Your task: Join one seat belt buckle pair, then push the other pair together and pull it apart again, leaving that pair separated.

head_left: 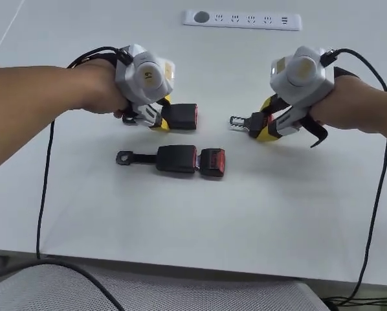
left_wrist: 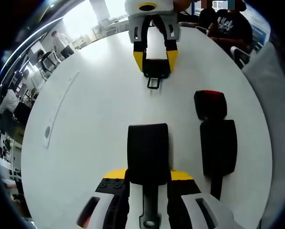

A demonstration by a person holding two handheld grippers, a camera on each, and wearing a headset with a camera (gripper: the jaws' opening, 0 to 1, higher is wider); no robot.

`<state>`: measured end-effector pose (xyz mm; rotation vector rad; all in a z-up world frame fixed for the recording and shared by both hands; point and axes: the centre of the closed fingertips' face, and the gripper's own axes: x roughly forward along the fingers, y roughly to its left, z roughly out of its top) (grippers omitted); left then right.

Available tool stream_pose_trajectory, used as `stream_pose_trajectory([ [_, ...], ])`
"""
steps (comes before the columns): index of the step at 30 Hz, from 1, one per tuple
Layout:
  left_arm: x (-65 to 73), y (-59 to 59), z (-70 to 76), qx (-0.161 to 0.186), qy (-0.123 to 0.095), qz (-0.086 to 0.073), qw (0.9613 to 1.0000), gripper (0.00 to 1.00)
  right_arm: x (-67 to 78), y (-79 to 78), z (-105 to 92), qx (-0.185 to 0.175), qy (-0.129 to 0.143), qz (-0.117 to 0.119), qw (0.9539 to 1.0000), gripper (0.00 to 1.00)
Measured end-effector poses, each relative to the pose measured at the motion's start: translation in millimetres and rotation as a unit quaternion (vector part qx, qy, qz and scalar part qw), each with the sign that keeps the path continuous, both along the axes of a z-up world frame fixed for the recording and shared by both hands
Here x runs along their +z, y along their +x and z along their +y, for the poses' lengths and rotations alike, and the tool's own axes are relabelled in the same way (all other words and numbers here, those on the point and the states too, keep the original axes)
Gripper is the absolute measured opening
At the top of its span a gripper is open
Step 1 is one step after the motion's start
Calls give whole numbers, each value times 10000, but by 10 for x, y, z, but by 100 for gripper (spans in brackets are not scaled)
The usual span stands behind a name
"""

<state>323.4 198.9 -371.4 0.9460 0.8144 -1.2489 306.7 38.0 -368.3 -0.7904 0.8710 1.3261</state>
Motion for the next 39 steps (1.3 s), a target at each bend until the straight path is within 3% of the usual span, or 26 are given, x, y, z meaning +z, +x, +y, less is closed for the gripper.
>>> stream_pose_trajectory([
  [11,-12,15,10,16,13,-11,10000,30,-19,30,470,190,157,-65,9997,34],
  [23,-3,2,-3,-15,12,11,10000,30,-15,75,606,175,98,-95,9998,33],
  [27,-2,3,0,-2,1,9,10000,30,17,54,638,289,97,-339,9990,33],
  [30,0,4,3,8,-3,10,10000,30,18,52,690,299,128,-388,9987,33],
  [39,-3,-1,-5,-41,-68,11,10000,30,28,14,739,107,367,-68,9992,33],
])
